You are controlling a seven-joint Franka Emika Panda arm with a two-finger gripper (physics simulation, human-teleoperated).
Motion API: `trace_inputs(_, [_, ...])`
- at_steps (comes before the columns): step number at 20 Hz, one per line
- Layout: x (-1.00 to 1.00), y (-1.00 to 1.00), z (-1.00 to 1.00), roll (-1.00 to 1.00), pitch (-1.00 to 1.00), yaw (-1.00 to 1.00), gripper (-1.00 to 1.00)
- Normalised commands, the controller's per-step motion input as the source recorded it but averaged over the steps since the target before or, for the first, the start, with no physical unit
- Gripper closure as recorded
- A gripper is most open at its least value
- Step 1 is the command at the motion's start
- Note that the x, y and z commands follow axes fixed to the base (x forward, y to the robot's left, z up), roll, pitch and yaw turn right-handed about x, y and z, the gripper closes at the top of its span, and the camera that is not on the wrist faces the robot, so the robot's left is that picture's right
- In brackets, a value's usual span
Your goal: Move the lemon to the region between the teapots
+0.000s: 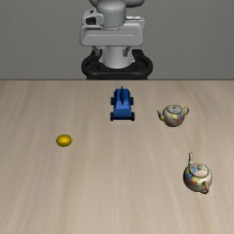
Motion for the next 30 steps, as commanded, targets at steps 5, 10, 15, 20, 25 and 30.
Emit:
trace_inputs(5, [0.0, -1.0, 0.0, 0.0, 0.0, 0.0, -1.0])
trace_inputs(10, [0.0, -1.0, 0.0, 0.0, 0.0, 0.0, -1.0])
trace_inputs(15, [0.4, -0.6, 0.0, 0.0, 0.0, 0.0, -1.0])
trace_inputs(20, [1.0, 0.0, 0.0, 0.0, 0.0, 0.0, -1.0])
trace_inputs(25, [1.0, 0.0, 0.0, 0.0, 0.0, 0.0, -1.0])
trace_inputs(30, [-0.2, 0.2, -0.6, 0.0, 0.0, 0.0, -1.0])
